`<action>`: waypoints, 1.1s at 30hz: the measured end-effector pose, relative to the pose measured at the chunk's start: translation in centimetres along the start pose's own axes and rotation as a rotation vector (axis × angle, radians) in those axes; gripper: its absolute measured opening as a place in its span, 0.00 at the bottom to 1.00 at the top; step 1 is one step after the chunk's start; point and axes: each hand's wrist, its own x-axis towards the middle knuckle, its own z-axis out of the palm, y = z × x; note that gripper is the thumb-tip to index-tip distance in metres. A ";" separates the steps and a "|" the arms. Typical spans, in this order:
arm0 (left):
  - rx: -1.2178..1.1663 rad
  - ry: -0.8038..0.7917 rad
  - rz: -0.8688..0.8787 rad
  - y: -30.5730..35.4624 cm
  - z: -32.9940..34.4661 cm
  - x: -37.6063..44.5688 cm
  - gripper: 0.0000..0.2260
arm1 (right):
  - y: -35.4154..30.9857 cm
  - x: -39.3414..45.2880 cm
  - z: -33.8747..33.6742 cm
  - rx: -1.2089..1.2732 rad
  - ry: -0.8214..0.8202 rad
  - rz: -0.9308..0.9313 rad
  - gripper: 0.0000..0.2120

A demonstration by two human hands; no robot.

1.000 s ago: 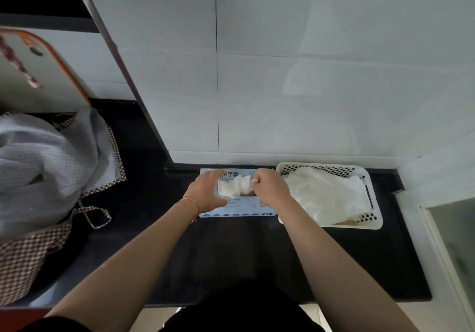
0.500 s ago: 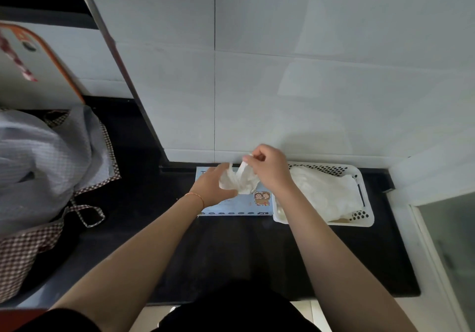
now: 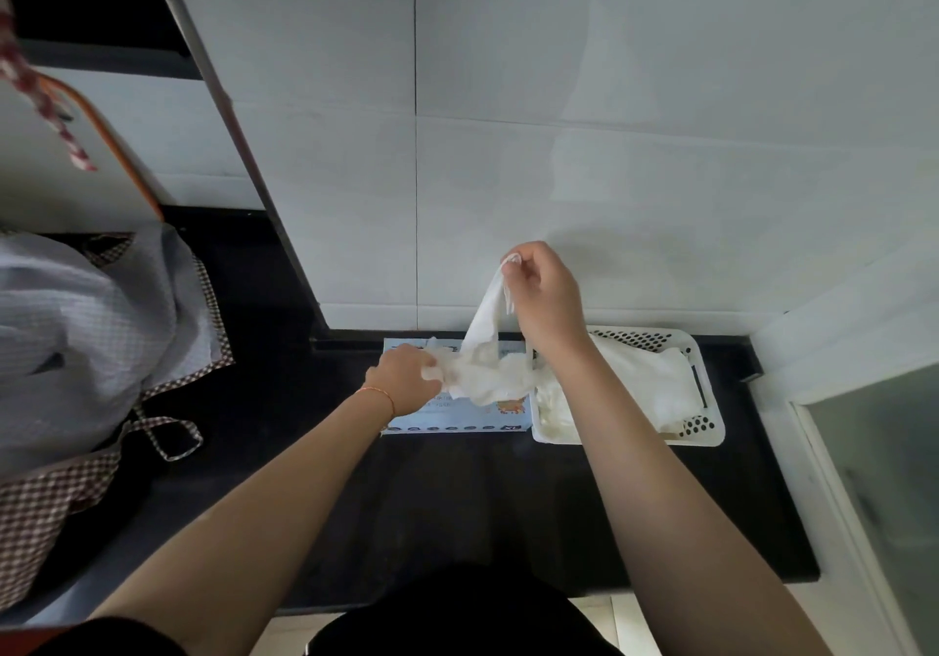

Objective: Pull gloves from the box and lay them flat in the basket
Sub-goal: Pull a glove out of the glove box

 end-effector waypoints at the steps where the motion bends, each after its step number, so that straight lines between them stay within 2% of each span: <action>1: -0.006 0.000 -0.032 -0.4 -0.1 0.1 0.11 | -0.3 0.1 -0.2 0.017 0.012 -0.004 0.04; 3: -0.050 0.089 -0.052 -0.3 -0.6 0.2 0.18 | -0.8 0.2 -0.5 0.037 0.029 -0.005 0.04; 5: -0.189 0.246 0.029 0.5 -1.3 -0.4 0.18 | -1.2 0.2 -0.6 0.057 0.018 0.007 0.04; 7: -0.405 0.331 0.154 2.1 -2.6 -1.5 0.19 | -1.9 0.0 -0.7 0.090 -0.023 0.030 0.04; 9: -0.629 0.269 0.226 4.1 -4.4 -2.8 0.22 | -2.8 -0.3 -0.9 0.149 -0.091 0.072 0.06; 11: -0.833 0.110 0.280 6.0 -6.2 -4.0 0.21 | -3.6 -0.5 -1.2 0.241 -0.148 0.119 0.07; 13: -0.918 -0.002 0.330 7.4 -7.5 -4.6 0.20 | -4.1 -0.5 -1.7 0.318 -0.190 0.147 0.08; 17: -0.865 -0.051 0.363 7.9 -8.2 -4.4 0.12 | -4.6 -0.5 -3.0 0.388 -0.193 0.161 0.10; 20: -0.792 -0.037 0.334 7.6 -8.0 -4.1 0.11 | -3.9 -0.6 -4.0 0.336 -0.096 0.181 0.10; 22: -0.783 0.006 0.311 7.6 -7.8 -4.2 0.12 | -3.0 -0.7 -4.6 0.291 -0.111 0.240 0.10; 24: -0.798 0.028 0.325 8.0 -7.7 -4.5 0.14 | -2.2 -1.0 -5.0 0.215 -0.191 0.277 0.19; 26: -0.806 0.056 0.342 8.5 -7.5 -4.6 0.17 | -1.5 -1.4 -5.2 0.173 -0.215 0.267 0.23; 29: -0.747 0.069 0.328 8.7 -6.9 -4.1 0.16 | -0.7 -1.7 -6.2 0.207 -0.094 0.265 0.16; 33: -0.653 -0.052 0.286 8.8 -4.9 -3.1 0.12 | -0.4 -1.8 -8.6 0.258 -0.019 0.267 0.10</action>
